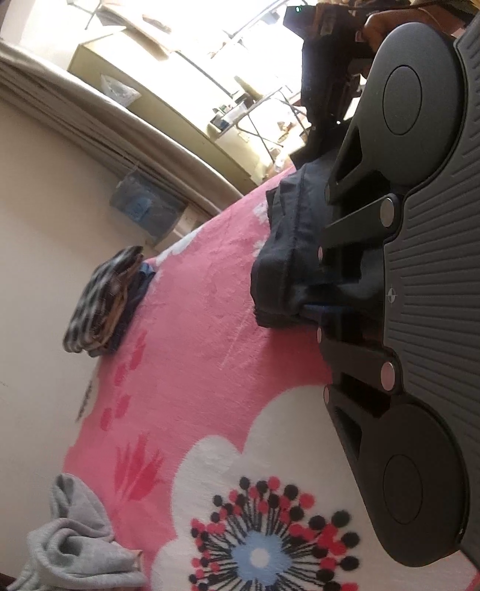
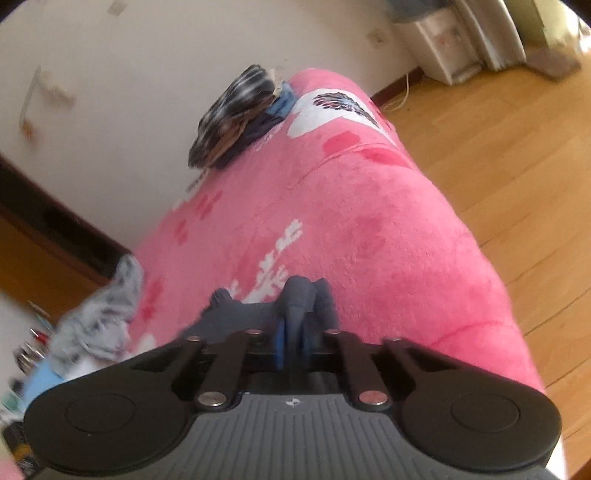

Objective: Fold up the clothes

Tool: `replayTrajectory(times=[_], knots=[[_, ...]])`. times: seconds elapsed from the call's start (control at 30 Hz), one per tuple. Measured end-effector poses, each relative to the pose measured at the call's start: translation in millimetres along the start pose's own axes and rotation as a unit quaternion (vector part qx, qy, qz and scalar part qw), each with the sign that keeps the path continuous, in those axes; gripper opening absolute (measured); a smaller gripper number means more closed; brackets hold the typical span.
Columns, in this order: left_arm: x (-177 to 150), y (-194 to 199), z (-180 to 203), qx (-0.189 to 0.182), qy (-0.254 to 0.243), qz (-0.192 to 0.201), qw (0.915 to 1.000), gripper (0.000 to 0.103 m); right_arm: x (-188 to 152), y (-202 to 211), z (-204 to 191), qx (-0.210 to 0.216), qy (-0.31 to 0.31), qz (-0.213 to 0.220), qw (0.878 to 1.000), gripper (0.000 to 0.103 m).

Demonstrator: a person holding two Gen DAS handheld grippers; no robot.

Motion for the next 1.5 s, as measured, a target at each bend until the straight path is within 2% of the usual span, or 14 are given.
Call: replayTrajectory(times=[0.17,0.23,0.43,0.57,0.63,0.7,0.77,0.87,1.03,1.17,1.27,1.33,1.4,1.5], knots=[[0.1,10.3,-1.2,0.000,0.010,0.024,0.9997,0.002,1.6,20.2,-22.9,0.034,0.049,0.074,0.995,0.001],[-1.4,8.3,-2.5,0.006,0.011,0.022,0.9997,0.002,3.1,18.2,-26.8,0.044,0.054,0.087,0.994,0.001],[-3.4,10.0,-7.2,0.013,0.027,0.039,0.9988,0.002,1.8,-20.6,-10.1,0.018,0.041,0.049,0.998,0.001],[-4.5,11.7,-9.2,0.017,0.035,0.047,0.9982,0.002,2.0,-0.3,-15.3,0.071,0.048,0.093,0.992,0.001],[-5.4,8.8,-11.4,0.021,0.041,0.042,0.9980,0.002,4.4,-2.3,-18.1,0.058,0.064,0.085,0.993,0.003],[-6.2,6.0,-13.7,0.026,0.047,0.038,0.9978,0.005,5.5,-16.3,-13.5,0.031,0.062,0.048,0.996,0.004],[-5.2,7.6,-17.1,0.031,0.060,0.039,0.9970,0.016,6.3,-24.0,-8.0,-0.006,0.052,0.023,0.998,0.014],[-2.6,14.3,-20.4,0.036,0.070,0.043,0.9959,0.022,8.9,5.9,-0.7,-0.015,0.030,0.058,0.998,0.030],[7.9,45.4,-11.5,0.025,0.035,0.026,0.9987,0.022,9.4,72.2,4.9,-0.012,0.014,0.095,0.995,0.032],[-1.0,78.9,10.6,-0.047,-0.017,-0.027,0.9984,0.022,-12.3,121.5,-21.2,-0.008,0.078,0.059,0.995,0.032],[-26.1,100.0,33.6,-0.107,-0.086,-0.071,0.9880,0.022,-45.6,140.4,-38.4,0.005,0.106,0.005,0.994,0.031],[-48.1,112.8,50.2,-0.125,-0.163,-0.082,0.9753,0.022,-71.3,141.4,-48.0,-0.005,0.135,-0.028,0.990,0.030],[-74.3,122.5,66.3,-0.138,-0.258,-0.098,0.9511,0.023,-88.2,134.4,-48.4,-0.020,0.126,-0.059,0.990,0.030],[-108.2,130.9,82.1,-0.126,-0.381,-0.099,0.9104,0.028,-98.2,127.9,-35.8,-0.042,0.050,-0.083,0.994,0.032]])
Point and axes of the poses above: each gripper's, at about its wrist camera, not at the fingertips, and y roughly against the way its jaws point, z to its right, x to its top, the point moved 2 cm from there along -y, roughly the way its jaws point, and after that the axes turned 3 degrees about z, right-handed, at the moved point
